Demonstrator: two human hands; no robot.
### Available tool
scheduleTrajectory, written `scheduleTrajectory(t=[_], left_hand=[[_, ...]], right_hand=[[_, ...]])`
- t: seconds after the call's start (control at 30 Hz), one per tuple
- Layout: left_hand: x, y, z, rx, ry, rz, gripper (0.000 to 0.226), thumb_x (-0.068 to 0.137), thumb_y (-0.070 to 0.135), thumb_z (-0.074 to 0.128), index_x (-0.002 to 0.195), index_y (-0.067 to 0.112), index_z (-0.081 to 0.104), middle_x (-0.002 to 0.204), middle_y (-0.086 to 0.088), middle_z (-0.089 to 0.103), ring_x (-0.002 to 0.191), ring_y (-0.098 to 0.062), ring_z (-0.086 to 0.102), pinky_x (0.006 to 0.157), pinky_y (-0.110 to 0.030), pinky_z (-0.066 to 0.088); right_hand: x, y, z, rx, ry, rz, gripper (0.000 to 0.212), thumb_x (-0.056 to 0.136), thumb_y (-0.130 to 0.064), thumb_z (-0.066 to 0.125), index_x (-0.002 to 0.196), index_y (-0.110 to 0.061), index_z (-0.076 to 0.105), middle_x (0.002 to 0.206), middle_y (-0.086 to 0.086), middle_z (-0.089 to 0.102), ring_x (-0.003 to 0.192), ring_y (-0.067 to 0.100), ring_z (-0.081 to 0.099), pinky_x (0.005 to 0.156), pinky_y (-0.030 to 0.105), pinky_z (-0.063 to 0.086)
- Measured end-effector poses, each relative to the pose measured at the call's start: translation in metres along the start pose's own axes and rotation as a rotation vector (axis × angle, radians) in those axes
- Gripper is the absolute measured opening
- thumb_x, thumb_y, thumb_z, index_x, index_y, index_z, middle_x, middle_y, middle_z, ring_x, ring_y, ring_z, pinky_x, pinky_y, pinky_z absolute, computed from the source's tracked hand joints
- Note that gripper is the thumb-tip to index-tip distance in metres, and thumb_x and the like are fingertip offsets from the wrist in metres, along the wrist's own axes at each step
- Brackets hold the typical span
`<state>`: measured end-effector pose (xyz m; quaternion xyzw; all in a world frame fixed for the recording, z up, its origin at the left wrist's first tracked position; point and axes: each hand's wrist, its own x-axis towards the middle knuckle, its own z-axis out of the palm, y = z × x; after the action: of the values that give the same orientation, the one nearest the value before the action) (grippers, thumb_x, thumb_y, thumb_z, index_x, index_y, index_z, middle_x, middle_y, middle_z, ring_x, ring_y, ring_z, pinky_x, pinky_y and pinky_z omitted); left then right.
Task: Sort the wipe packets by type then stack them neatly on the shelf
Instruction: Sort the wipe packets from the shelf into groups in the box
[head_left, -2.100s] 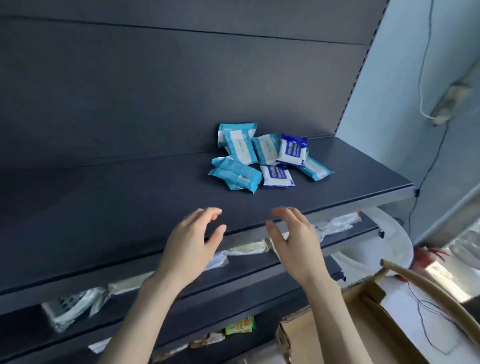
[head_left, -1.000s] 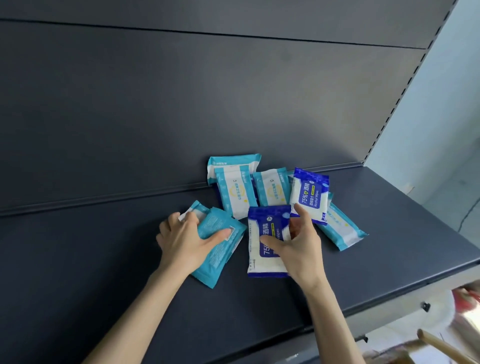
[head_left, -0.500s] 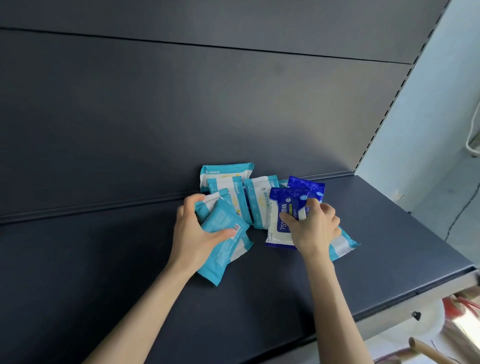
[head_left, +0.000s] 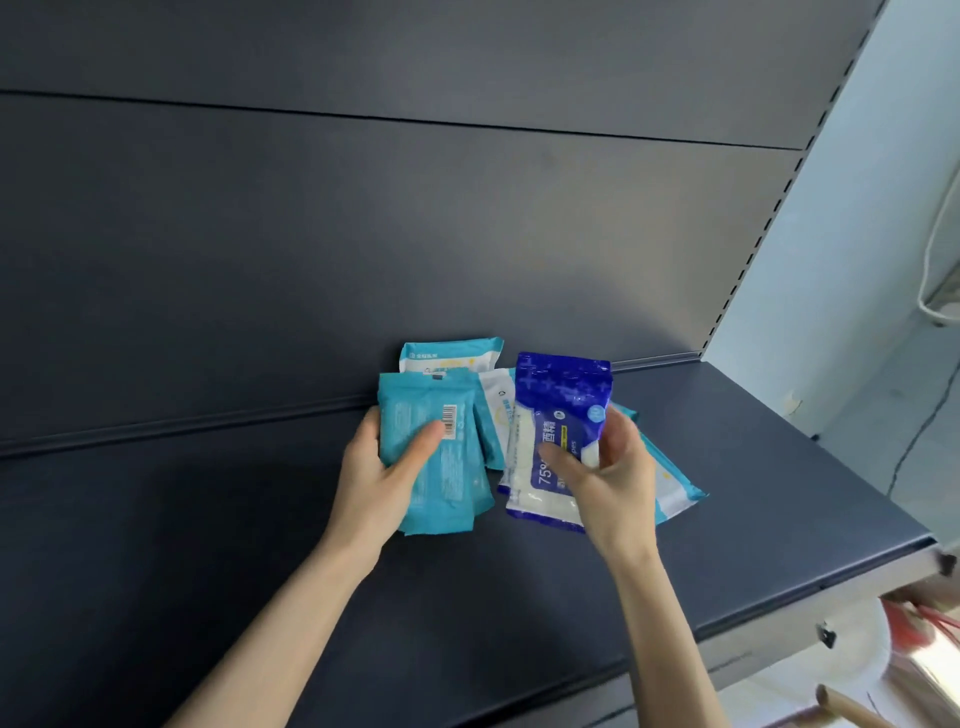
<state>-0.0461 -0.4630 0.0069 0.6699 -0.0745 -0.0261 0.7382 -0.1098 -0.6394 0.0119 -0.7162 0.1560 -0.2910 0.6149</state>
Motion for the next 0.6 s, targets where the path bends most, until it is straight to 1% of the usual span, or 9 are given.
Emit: scheduleTrajectory(t=[0.03, 0.07, 0.17, 0.23, 0.3, 0.37, 0.43, 0.5, 0.6], left_hand=[[-0.007, 0.005, -0.001, -0.022, -0.016, 0.008, 0.023, 0.084, 0.027, 0.066, 0.106, 0.025, 0.059, 0.098, 0.012, 0.071, 0.091, -0.006, 0.068, 0.072, -0.025, 0.055], [-0.015, 0.009, -0.002, -0.039, -0.037, 0.020, 0.023, 0.085, 0.027, 0.064, 0.106, 0.026, 0.058, 0.098, 0.014, 0.071, 0.091, -0.004, 0.067, 0.072, -0.024, 0.055], [-0.048, 0.019, -0.010, -0.061, -0.118, 0.046, 0.024, 0.083, 0.029, 0.062, 0.106, 0.026, 0.055, 0.096, 0.018, 0.070, 0.090, -0.002, 0.067, 0.069, -0.019, 0.055], [-0.076, 0.022, -0.018, -0.064, -0.165, 0.047, 0.030, 0.078, 0.033, 0.061, 0.106, 0.024, 0.055, 0.096, 0.014, 0.071, 0.090, -0.005, 0.068, 0.072, -0.021, 0.056], [-0.105, 0.019, -0.027, -0.069, -0.209, 0.040, 0.031, 0.077, 0.031, 0.062, 0.105, 0.020, 0.056, 0.096, 0.009, 0.071, 0.089, -0.009, 0.068, 0.072, -0.023, 0.057], [-0.137, 0.011, -0.037, -0.084, -0.263, 0.010, 0.031, 0.077, 0.029, 0.062, 0.105, 0.016, 0.057, 0.095, 0.004, 0.072, 0.088, -0.012, 0.069, 0.070, -0.026, 0.057], [-0.169, -0.001, -0.048, -0.079, -0.323, -0.038, 0.032, 0.076, 0.029, 0.063, 0.104, 0.016, 0.057, 0.094, 0.003, 0.072, 0.087, -0.014, 0.070, 0.068, -0.027, 0.057], [-0.202, -0.014, -0.057, -0.054, -0.383, -0.089, 0.034, 0.074, 0.033, 0.064, 0.105, 0.018, 0.057, 0.094, 0.005, 0.073, 0.087, -0.012, 0.070, 0.067, -0.025, 0.055], [-0.248, -0.032, -0.059, -0.028, -0.468, -0.165, 0.035, 0.074, 0.034, 0.064, 0.106, 0.022, 0.057, 0.096, 0.008, 0.072, 0.090, -0.011, 0.069, 0.069, -0.026, 0.053]], right_hand=[[-0.009, -0.005, -0.002, 0.020, -0.018, -0.014, 0.033, 0.078, 0.000, 0.074, 0.101, -0.018, 0.060, 0.092, -0.006, 0.071, 0.084, 0.016, 0.069, 0.063, 0.024, 0.055], [-0.020, -0.011, -0.005, 0.050, -0.036, -0.011, 0.027, 0.078, 0.000, 0.073, 0.096, -0.017, 0.062, 0.090, -0.004, 0.073, 0.082, 0.019, 0.070, 0.065, 0.027, 0.055], [-0.060, -0.027, -0.014, 0.185, -0.090, 0.077, 0.024, 0.080, -0.004, 0.070, 0.100, -0.014, 0.061, 0.092, -0.002, 0.074, 0.081, 0.020, 0.072, 0.064, 0.028, 0.057], [-0.094, -0.036, -0.020, 0.260, -0.107, 0.120, 0.025, 0.080, -0.005, 0.067, 0.103, -0.012, 0.059, 0.093, 0.000, 0.075, 0.081, 0.020, 0.072, 0.063, 0.027, 0.057], [-0.133, -0.039, -0.026, 0.301, -0.100, 0.158, 0.025, 0.081, -0.003, 0.063, 0.103, -0.011, 0.057, 0.089, -0.003, 0.075, 0.078, 0.016, 0.072, 0.061, 0.024, 0.056], [-0.175, -0.037, -0.032, 0.312, -0.073, 0.207, 0.022, 0.083, -0.003, 0.061, 0.101, -0.013, 0.055, 0.083, -0.007, 0.075, 0.074, 0.014, 0.072, 0.058, 0.021, 0.055], [-0.220, -0.030, -0.039, 0.297, -0.023, 0.261, 0.021, 0.084, -0.008, 0.061, 0.102, -0.014, 0.053, 0.083, -0.009, 0.074, 0.077, 0.015, 0.072, 0.059, 0.021, 0.055], [-0.265, -0.022, -0.047, 0.295, 0.046, 0.314, 0.022, 0.084, -0.010, 0.061, 0.104, -0.015, 0.051, 0.083, -0.010, 0.074, 0.078, 0.014, 0.072, 0.060, 0.021, 0.055], [-0.323, -0.015, -0.065, 0.278, 0.141, 0.388, 0.023, 0.085, -0.007, 0.061, 0.104, -0.017, 0.051, 0.083, -0.012, 0.074, 0.078, 0.013, 0.072, 0.059, 0.021, 0.055]])
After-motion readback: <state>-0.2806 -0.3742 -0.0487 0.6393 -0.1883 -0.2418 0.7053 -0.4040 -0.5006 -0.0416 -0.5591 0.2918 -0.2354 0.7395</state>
